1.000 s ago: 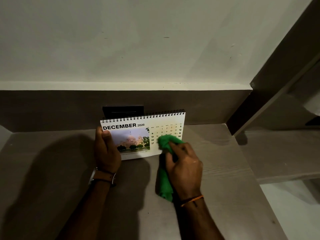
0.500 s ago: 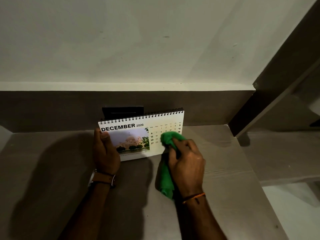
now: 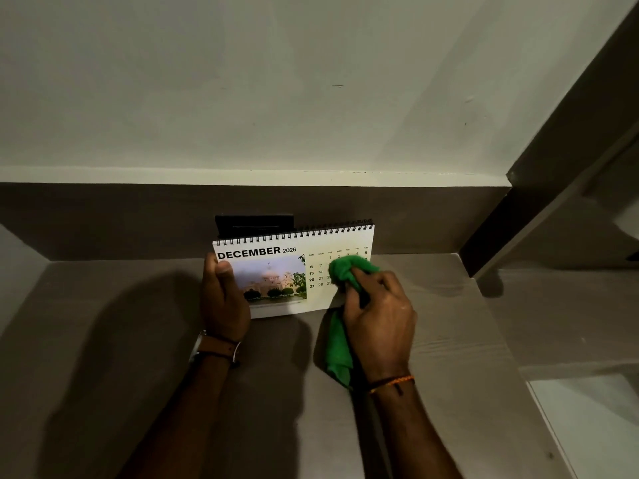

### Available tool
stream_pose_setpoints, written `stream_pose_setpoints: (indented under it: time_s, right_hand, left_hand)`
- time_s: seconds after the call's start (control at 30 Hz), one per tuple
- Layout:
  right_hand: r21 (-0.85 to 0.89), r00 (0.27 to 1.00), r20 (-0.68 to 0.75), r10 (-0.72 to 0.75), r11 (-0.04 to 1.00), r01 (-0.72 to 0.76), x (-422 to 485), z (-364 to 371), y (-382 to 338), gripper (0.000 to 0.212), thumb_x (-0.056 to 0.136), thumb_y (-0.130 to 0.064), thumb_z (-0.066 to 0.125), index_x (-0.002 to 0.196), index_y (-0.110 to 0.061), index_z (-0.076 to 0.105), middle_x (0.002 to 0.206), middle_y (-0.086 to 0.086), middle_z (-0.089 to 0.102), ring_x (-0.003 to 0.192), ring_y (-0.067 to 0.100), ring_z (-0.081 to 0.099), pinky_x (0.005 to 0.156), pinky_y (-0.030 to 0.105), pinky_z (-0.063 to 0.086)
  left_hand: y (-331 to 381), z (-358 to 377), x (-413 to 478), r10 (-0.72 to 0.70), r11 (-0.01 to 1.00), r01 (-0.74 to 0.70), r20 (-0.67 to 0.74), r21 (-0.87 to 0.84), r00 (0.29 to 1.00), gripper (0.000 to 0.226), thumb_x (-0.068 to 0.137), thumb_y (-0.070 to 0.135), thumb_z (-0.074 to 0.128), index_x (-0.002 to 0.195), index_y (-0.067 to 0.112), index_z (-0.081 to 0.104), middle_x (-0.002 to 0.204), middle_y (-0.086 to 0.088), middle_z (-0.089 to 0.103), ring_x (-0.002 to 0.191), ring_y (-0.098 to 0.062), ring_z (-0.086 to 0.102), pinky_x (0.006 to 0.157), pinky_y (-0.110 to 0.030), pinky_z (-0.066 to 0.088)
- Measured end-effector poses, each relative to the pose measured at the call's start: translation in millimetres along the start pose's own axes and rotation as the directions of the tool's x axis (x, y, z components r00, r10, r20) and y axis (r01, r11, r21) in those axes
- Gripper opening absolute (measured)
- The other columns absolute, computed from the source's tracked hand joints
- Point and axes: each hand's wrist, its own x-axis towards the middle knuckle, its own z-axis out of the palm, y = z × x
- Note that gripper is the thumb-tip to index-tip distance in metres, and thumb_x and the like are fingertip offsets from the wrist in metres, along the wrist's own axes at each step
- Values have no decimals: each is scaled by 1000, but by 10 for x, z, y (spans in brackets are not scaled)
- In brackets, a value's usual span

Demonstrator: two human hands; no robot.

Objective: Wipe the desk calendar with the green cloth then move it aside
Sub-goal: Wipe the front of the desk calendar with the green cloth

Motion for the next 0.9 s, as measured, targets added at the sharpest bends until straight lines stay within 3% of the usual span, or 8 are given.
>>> stream_pose_setpoints:
  time_s: [0.07, 0.2, 0.3, 0.5, 0.57, 0.67, 0.73, 0.9]
  right_hand:
    - [17, 1000, -23, -7, 1000, 7, 49, 37, -87, 29, 85, -20, 72, 113, -27, 76, 99, -2, 66, 75, 17, 66, 66, 33, 60]
    - [-26, 975, 151, -161, 986, 167, -142, 127, -267, 29, 86, -26, 66, 114, -30, 74, 99, -6, 63, 73, 17, 65, 61, 34, 59]
    - [-74, 955, 248, -161, 980, 185, -270, 51, -134, 25, 89, -32, 63, 111, -31, 74, 98, -8, 62, 70, 18, 65, 62, 36, 59]
    - [-22, 999, -42, -17, 1000, 16, 30, -120, 30, 30, 84, -21, 74, 114, -25, 77, 101, -1, 69, 75, 22, 69, 64, 35, 59]
    - [-10, 998, -24, -64, 998, 64, 39, -76, -107, 31, 84, -22, 73, 114, -26, 76, 101, -1, 68, 75, 22, 68, 62, 35, 58]
    - [-66, 966, 179, -187, 977, 202, -141, 11, -246, 28, 88, -29, 63, 114, -29, 73, 104, -4, 64, 75, 22, 67, 63, 38, 60]
    - [-102, 949, 262, -175, 973, 208, -255, -5, -193, 26, 90, -33, 60, 113, -30, 72, 105, -5, 64, 74, 23, 68, 64, 40, 60]
    - [-105, 999, 52, 16, 994, -10, -50, -214, 40, 28, 87, -26, 69, 114, -28, 75, 110, 0, 68, 78, 27, 70, 66, 40, 59]
  left_hand:
    - [20, 3, 12, -8, 1000, 8, 8, 3, 1000, 45, 101, 39, 26, 120, 5, 49, 101, -2, 62, 88, -7, 60, 67, -9, 45]
    - [80, 2, 40, 41, 998, -42, 13, 56, 999, 31, 99, 38, 24, 100, 16, 46, 82, 14, 55, 68, 6, 57, 52, -11, 41]
    - [67, 11, 25, 44, 997, -43, -14, 60, 999, 37, 101, 33, 25, 97, 6, 51, 70, 12, 48, 57, 4, 50, 48, -7, 33]
    - [66, -2, -19, 40, 998, -38, -37, 47, 999, 36, 101, 32, 28, 96, 6, 52, 69, 15, 47, 61, 11, 51, 52, -2, 34]
    - [66, 3, -21, 32, 999, -31, -31, 42, 999, 34, 102, 31, 28, 99, 7, 53, 75, 16, 51, 66, 12, 53, 55, -2, 35]
    - [52, 13, -10, 13, 999, -11, -30, 53, 999, 31, 103, 21, 31, 109, 0, 54, 82, 17, 53, 75, 17, 53, 61, 1, 35]
    - [35, 8, -5, 10, 998, -9, -18, 64, 1000, 34, 103, 23, 31, 112, 0, 54, 79, 11, 54, 74, 13, 54, 61, 0, 34]
    - [16, -24, -13, 26, 997, -26, 10, 72, 1000, 31, 102, 29, 29, 106, 9, 54, 79, 9, 56, 72, 10, 53, 61, -7, 38]
